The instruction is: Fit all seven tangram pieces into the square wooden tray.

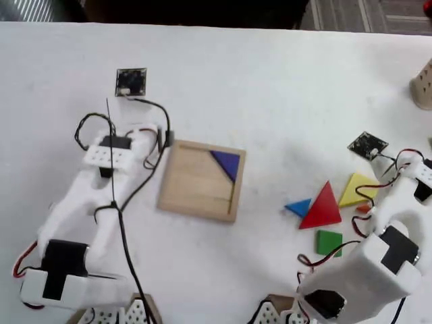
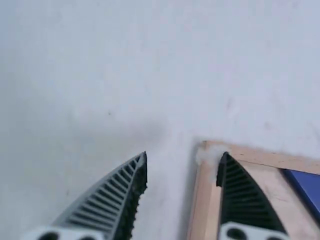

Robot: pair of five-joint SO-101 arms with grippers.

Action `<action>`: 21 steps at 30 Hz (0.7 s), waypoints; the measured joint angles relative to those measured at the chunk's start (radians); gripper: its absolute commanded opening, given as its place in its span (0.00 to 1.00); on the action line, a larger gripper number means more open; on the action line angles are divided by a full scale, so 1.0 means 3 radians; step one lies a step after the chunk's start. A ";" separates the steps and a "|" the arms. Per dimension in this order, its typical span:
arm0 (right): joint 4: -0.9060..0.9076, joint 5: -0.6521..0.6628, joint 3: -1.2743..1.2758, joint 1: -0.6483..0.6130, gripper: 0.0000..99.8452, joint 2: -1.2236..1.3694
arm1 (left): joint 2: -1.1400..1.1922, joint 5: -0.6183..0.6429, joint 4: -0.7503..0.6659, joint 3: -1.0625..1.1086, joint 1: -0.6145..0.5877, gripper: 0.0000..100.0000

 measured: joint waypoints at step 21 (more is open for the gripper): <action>0.0317 0.0563 -0.0036 0.0312 0.29 0.0113 | 0.0317 0.0000 -0.0097 -0.0184 0.0000 0.23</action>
